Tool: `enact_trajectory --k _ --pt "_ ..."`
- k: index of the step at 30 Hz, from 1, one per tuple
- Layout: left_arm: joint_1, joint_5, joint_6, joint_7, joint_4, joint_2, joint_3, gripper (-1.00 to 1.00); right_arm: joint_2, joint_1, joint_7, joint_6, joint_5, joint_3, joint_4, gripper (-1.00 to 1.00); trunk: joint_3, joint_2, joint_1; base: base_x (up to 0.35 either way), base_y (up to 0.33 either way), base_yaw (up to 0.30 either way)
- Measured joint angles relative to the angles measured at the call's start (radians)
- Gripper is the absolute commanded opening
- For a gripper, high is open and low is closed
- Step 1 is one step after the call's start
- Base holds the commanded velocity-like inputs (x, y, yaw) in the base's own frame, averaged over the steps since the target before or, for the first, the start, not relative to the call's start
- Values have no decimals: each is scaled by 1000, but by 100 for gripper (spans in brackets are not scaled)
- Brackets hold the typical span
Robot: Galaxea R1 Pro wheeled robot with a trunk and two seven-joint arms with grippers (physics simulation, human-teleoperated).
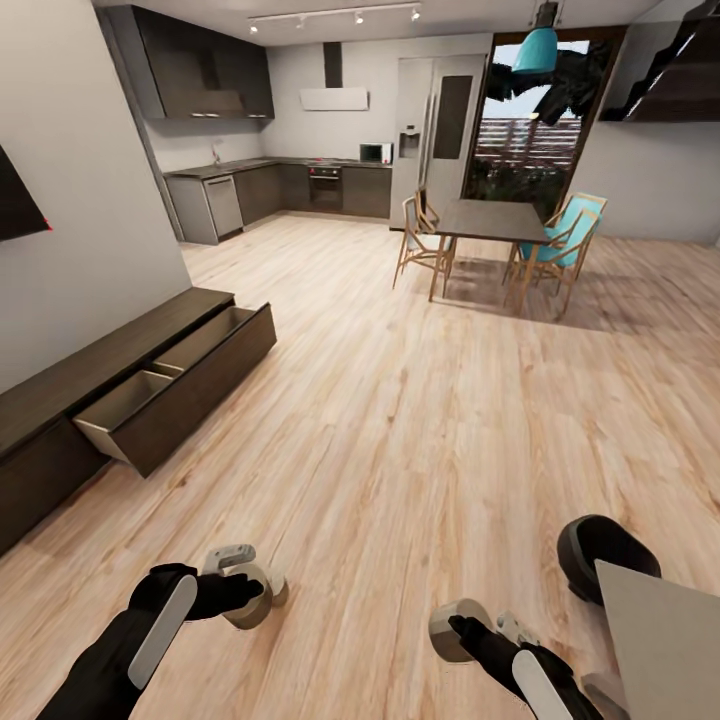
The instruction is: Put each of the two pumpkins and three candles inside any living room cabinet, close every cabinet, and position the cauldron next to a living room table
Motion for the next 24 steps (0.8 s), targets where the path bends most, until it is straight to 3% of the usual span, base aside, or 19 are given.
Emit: enact_trajectory --k 18,24 --pt "0 0 0 0 0 0 0 -100 0 0 1 -1 0 0 0 -100 -4 0 0 237 -131 -87" --pt "0 1 0 0 0 0 0 -100 0 0 0 -1 0 0 1 -100 -5 0 0 237 -19 -58"
